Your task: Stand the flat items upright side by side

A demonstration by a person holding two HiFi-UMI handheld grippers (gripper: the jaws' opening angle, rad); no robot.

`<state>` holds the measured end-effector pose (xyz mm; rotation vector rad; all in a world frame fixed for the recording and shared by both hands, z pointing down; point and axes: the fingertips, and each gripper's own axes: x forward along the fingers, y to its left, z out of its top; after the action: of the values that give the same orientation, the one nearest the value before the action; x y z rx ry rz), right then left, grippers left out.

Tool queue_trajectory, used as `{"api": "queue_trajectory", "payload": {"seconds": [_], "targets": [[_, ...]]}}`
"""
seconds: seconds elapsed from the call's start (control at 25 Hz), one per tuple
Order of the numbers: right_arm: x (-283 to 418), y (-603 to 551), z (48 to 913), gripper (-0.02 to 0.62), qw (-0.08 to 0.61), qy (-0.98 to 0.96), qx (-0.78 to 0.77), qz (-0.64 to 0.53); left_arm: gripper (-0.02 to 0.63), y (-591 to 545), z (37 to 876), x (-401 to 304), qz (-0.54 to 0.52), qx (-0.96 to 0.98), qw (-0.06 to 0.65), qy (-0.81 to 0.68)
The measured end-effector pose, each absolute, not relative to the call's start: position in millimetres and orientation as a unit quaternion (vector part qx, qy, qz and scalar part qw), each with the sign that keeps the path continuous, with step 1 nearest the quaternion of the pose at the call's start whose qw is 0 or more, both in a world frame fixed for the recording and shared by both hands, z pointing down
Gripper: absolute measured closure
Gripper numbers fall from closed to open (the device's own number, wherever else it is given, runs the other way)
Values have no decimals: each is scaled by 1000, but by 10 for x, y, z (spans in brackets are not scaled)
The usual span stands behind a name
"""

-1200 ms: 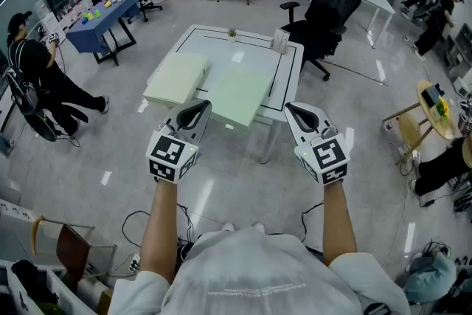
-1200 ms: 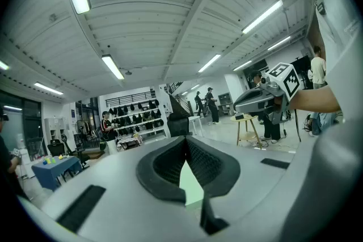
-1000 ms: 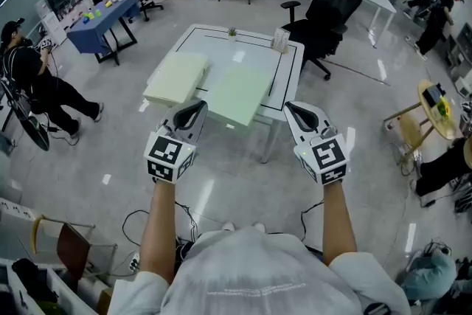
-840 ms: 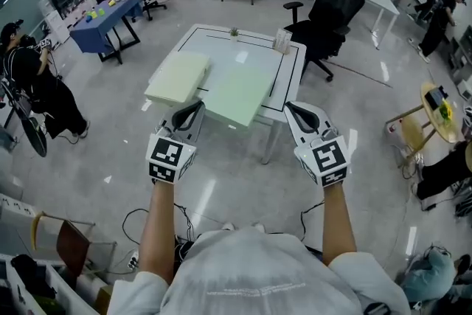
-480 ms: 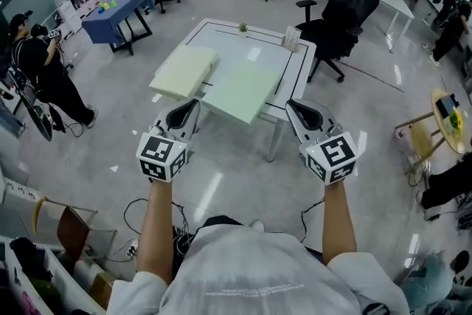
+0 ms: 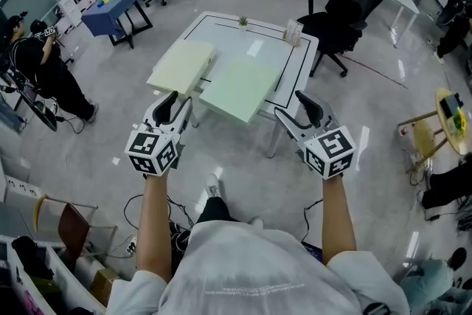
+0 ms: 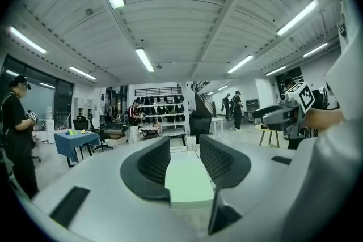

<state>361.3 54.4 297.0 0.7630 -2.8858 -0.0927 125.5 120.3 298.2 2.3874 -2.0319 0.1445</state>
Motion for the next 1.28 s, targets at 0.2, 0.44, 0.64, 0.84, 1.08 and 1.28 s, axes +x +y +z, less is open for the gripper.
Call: {"api": "queue_trajectory", "payload": {"seconds": [0.2, 0.44, 0.64, 0.84, 1.08, 1.28], "targets": [[3509, 280, 3140, 299, 97, -958, 271, -16, 430, 883, 3178, 1117, 79, 769, 13, -634], [3158, -173, 3501, 291, 128, -952, 276, 23, 430, 203, 3550, 836, 65, 805, 75, -585], [2862, -585, 3993, 280, 163, -936, 300, 79, 430, -484, 4081, 542, 62, 826, 149, -540], [2617, -934, 4571, 264, 203, -913, 327, 138, 404, -1011, 4779, 417, 90, 841, 227, -483], [2477, -1098, 5104, 255, 233, -883, 359, 195, 359, -1258, 5538, 413, 158, 842, 299, -419], [2446, -1095, 5404, 249, 241, -863, 374, 240, 331, -1296, 5857, 424, 178, 835, 347, -387]]}}
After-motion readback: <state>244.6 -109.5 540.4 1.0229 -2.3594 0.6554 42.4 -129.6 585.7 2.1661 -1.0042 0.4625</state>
